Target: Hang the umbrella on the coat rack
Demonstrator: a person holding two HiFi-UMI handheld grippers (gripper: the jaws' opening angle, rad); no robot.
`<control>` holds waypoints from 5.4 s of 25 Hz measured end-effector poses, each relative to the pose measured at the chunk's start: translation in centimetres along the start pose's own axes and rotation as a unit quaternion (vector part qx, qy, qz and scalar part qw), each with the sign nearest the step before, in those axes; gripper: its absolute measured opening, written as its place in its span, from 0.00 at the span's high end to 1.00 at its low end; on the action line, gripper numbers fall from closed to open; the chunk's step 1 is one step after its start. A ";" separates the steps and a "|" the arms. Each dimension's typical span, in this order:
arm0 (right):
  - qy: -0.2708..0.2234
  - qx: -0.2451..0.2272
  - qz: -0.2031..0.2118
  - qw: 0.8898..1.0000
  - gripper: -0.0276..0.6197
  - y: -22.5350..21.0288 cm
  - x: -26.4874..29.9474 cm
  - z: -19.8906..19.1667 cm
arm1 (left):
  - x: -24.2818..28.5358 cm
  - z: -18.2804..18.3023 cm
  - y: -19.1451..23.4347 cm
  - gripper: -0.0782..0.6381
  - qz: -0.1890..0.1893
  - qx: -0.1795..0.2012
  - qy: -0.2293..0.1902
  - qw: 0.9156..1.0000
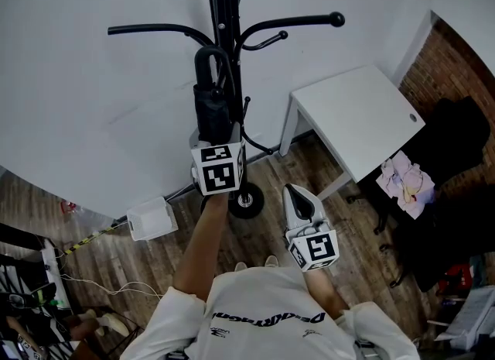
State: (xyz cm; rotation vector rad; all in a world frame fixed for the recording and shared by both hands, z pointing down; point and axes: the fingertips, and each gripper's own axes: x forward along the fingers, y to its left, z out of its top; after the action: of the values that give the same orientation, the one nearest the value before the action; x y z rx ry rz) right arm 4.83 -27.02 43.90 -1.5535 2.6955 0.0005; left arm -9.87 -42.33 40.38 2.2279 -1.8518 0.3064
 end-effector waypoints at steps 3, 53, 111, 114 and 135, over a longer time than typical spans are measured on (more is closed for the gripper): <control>0.001 0.003 -0.003 1.000 0.96 -0.2 -0.1 -0.2 | 0.6 -0.1 -0.1 0.56 -0.001 -0.002 0.004 1.000; 0.008 0.005 -0.011 1.000 0.96 -0.2 -2.4 -0.4 | 6.0 -6.3 -2.5 0.46 -0.071 -0.031 -0.026 0.997; 0.016 0.011 0.004 1.000 0.96 2.3 -2.3 -1.0 | -13.5 -9.6 -6.0 0.90 -0.064 -0.022 -0.110 0.992; 0.016 0.015 0.006 1.000 0.96 2.1 -2.4 -1.0 | -14.0 -9.9 -6.4 0.90 -0.067 -0.018 -0.112 0.991; 0.025 0.010 0.002 1.000 0.96 1.2 -1.7 -2.0 | -12.6 -12.7 -6.8 0.89 -0.071 -0.028 -0.089 0.993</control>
State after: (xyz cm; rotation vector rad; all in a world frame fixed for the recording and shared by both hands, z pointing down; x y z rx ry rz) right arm 4.55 -24.99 45.90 -1.5636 2.7268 -0.0661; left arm -5.67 -25.49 48.36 2.4011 -1.7478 0.0326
